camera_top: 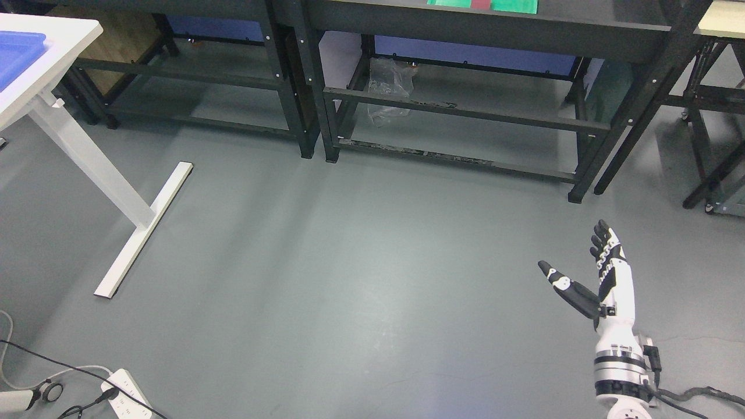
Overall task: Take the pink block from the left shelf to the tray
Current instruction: 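Drive toward the shelf while raising the right hand forward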
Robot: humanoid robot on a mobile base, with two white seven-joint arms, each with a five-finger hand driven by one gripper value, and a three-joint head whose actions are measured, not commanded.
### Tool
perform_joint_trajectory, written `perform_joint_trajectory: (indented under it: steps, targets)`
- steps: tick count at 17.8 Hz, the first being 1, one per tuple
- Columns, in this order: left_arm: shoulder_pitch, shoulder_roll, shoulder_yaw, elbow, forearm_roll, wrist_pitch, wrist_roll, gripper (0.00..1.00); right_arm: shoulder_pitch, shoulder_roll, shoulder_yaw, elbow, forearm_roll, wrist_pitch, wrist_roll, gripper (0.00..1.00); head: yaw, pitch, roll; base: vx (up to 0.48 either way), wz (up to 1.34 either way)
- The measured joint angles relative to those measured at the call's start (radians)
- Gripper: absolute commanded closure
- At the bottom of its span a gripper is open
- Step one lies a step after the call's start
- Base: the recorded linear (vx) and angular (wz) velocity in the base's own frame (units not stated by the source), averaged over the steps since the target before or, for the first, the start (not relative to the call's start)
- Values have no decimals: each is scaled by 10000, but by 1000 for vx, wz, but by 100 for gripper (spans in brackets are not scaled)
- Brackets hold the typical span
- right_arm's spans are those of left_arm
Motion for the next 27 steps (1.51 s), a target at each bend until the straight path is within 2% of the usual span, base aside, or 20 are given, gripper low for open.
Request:
perform_joint_trajectory:
  steps: [16, 21, 27]
  targets:
    - [2, 0, 0, 0, 0, 0, 0, 0, 19, 0, -57, -85, 50, 336, -118, 0, 0, 0, 0, 0, 0]
    - [2, 0, 0, 0, 0, 0, 0, 0, -169, 0, -75, -92, 1260, 135, -480, 0, 0, 0, 0, 4, 0]
    - [-1, 0, 0, 0, 0, 0, 0, 0, -293, 0, 452, -136, 2881, 1438, -1110, 0, 0, 0, 0, 35, -15]
